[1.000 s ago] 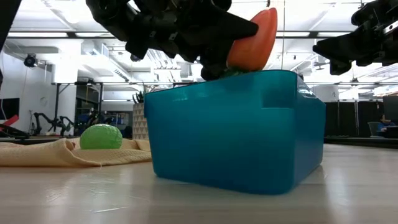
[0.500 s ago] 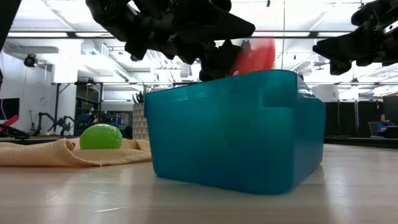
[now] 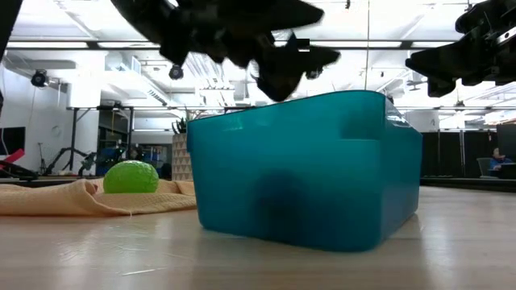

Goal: Pick and placing Produce into tupperware
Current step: Put the red cherry into the blue bin

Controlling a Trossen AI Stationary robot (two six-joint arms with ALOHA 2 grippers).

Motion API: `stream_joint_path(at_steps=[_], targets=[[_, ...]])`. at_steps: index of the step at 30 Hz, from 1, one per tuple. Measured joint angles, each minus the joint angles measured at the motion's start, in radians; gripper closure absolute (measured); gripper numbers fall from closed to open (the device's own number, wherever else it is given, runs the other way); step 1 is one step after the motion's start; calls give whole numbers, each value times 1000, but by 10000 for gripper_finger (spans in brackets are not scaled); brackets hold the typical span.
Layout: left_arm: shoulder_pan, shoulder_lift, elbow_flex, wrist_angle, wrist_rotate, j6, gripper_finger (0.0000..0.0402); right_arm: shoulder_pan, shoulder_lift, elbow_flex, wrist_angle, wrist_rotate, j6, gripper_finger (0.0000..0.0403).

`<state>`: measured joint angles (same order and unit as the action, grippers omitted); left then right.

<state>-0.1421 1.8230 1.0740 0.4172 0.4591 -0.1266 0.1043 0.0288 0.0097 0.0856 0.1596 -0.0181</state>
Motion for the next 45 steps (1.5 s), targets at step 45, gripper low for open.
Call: stream_joint_path(at_steps=[45], targets=[[32, -463, -213, -1349, -664, -265, 189, 0, 7, 0, -1, 0, 11, 339]])
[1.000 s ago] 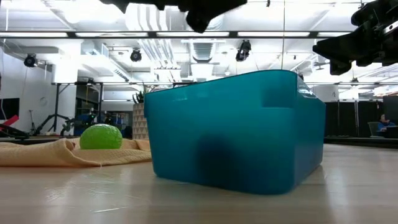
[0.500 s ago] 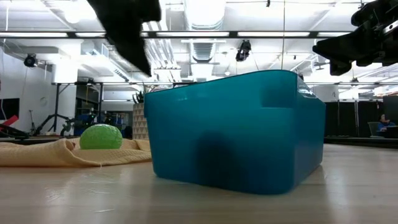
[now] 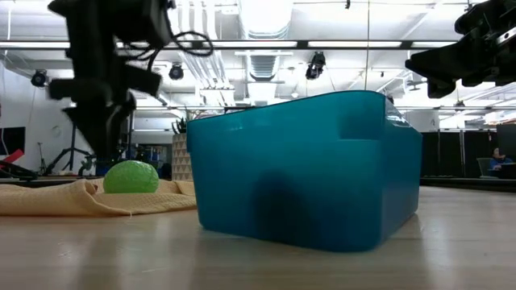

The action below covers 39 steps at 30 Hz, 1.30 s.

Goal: Pick and placing Produce into tupperware
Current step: Put the red cherry into the blue bin

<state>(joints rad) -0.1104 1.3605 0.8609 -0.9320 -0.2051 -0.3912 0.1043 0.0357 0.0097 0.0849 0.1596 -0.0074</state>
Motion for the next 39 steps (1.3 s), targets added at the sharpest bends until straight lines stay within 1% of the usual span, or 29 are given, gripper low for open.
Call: stream_joint_path(at_steps=[5, 8, 14, 19, 30, 34, 39], targets=[[-3, -1, -62, 8, 15, 163, 189, 0, 0, 0, 0, 0, 0, 339], [-3, -1, -87, 8, 17, 218, 189, 0, 0, 0, 0, 0, 0, 339], [-1, 11, -97, 43, 17, 237, 189, 0, 0, 0, 0, 0, 0, 339], [0, 12, -126, 124, 63, 271, 189, 0, 0, 0, -3, 0, 0, 339], [2, 12, -158, 134, 63, 271, 190, 0, 0, 0, -5, 0, 0, 339], [6, 12, -160, 142, 62, 272, 202, 0, 0, 0, -4, 0, 0, 339], [6, 12, -166, 144, 67, 272, 234, 0, 0, 0, -4, 0, 0, 339]])
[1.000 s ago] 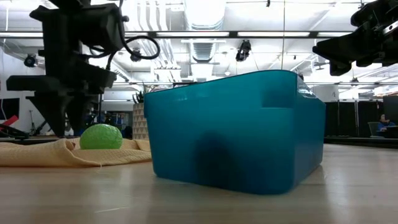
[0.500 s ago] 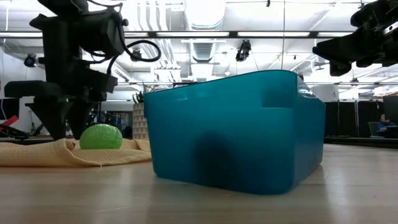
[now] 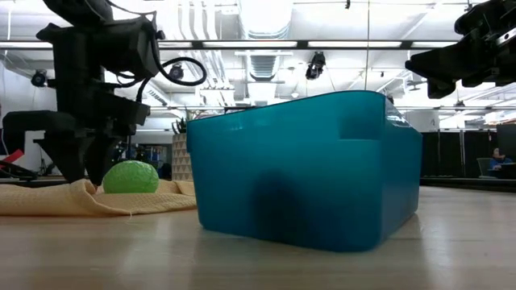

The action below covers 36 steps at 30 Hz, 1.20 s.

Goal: Pick and placing Produce into tupperware
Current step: Put the red cherry into the blue bin

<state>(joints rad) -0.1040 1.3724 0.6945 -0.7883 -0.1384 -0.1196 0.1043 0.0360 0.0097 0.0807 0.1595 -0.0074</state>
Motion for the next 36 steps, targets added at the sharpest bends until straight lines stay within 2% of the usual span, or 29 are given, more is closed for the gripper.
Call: stream_joint_path(at_steps=[25, 36], targets=[[0, -1, -45, 56, 9, -34, 369, 0, 0, 0, 1, 0, 0, 339], [0, -1, -13, 38, 8, -57, 377, 0, 0, 0, 1, 0, 0, 339]])
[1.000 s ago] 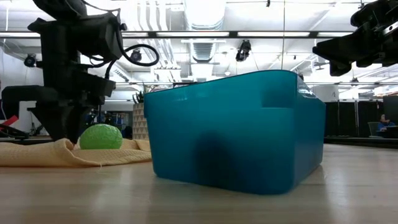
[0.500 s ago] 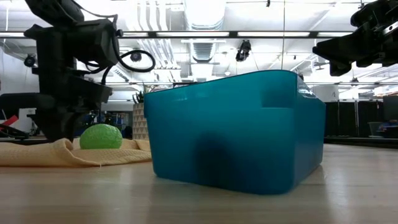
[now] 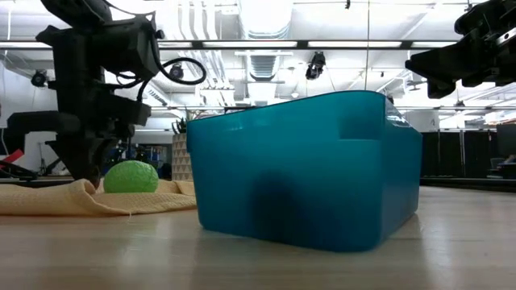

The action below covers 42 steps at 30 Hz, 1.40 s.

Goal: Pick and placing Produce into tupperware
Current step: Put the red cherry into the blue bin

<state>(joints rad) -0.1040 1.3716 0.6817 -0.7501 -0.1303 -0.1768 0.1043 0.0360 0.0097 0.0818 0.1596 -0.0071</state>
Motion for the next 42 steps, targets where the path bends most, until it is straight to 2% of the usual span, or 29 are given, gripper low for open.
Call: stream_joint_path(at_steps=[12, 20, 26, 31, 34, 39, 42], targets=[[-1, 0, 136, 47, 0, 8, 378, 0, 0, 0, 0, 0, 7, 339], [-23, 0, 204, 309, 58, 133, 378, 0, 0, 0, 0, 0, 7, 339], [-29, 0, 224, 530, 163, 189, 378, 0, 0, 0, 0, 0, 7, 339], [-29, 22, 205, 808, 273, 227, 378, 0, 0, 0, 1, 0, 7, 339], [-29, 72, 199, 938, 315, 244, 378, 0, -1, 0, 2, 0, 7, 339], [-29, 197, 215, 1007, 330, 245, 378, 0, -1, 0, 4, 0, 7, 339], [-29, 272, 225, 1065, 375, 245, 378, 0, 0, 0, 4, 0, 7, 339]])
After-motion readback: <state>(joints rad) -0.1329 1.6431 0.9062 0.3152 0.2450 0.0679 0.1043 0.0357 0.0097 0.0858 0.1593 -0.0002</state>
